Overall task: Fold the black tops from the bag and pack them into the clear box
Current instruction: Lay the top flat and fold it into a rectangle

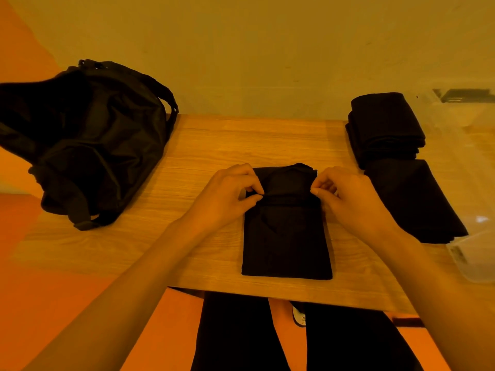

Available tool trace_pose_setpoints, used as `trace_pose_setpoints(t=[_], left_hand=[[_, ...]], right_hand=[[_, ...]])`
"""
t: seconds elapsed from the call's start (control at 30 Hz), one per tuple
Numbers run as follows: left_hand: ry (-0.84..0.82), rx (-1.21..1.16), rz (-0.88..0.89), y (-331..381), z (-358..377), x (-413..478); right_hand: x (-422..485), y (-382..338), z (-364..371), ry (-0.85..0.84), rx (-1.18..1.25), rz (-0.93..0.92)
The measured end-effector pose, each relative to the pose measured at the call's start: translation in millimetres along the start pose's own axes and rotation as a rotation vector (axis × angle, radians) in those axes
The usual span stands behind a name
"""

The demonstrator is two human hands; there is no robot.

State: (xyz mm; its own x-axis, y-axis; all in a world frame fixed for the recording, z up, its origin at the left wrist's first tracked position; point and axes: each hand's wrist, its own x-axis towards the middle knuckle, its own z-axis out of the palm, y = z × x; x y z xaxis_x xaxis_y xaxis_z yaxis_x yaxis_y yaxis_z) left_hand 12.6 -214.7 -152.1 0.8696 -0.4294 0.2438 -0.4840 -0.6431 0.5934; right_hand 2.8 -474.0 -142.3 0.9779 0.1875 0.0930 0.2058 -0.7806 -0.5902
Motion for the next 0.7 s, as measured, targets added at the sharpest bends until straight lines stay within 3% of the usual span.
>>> trace_pose_setpoints(t=[0.37, 0.63, 0.7], left_hand=[[-0.011, 0.050, 0.113, -9.4, -1.9, -10.0], [0.027, -0.040, 0.074, 7.3, -5.5, 1.8], [0.006, 0.045, 0.042, 17.2, -0.5, 21.0]], right_hand=[[-17.6, 4.0, 1.9, -0.005, -0.036, -0.124], [-22.8, 4.6, 9.5, 0.002, -0.147, -0.174], [-23.4, 3.6, 8.9, -0.010, -0.152, -0.169]])
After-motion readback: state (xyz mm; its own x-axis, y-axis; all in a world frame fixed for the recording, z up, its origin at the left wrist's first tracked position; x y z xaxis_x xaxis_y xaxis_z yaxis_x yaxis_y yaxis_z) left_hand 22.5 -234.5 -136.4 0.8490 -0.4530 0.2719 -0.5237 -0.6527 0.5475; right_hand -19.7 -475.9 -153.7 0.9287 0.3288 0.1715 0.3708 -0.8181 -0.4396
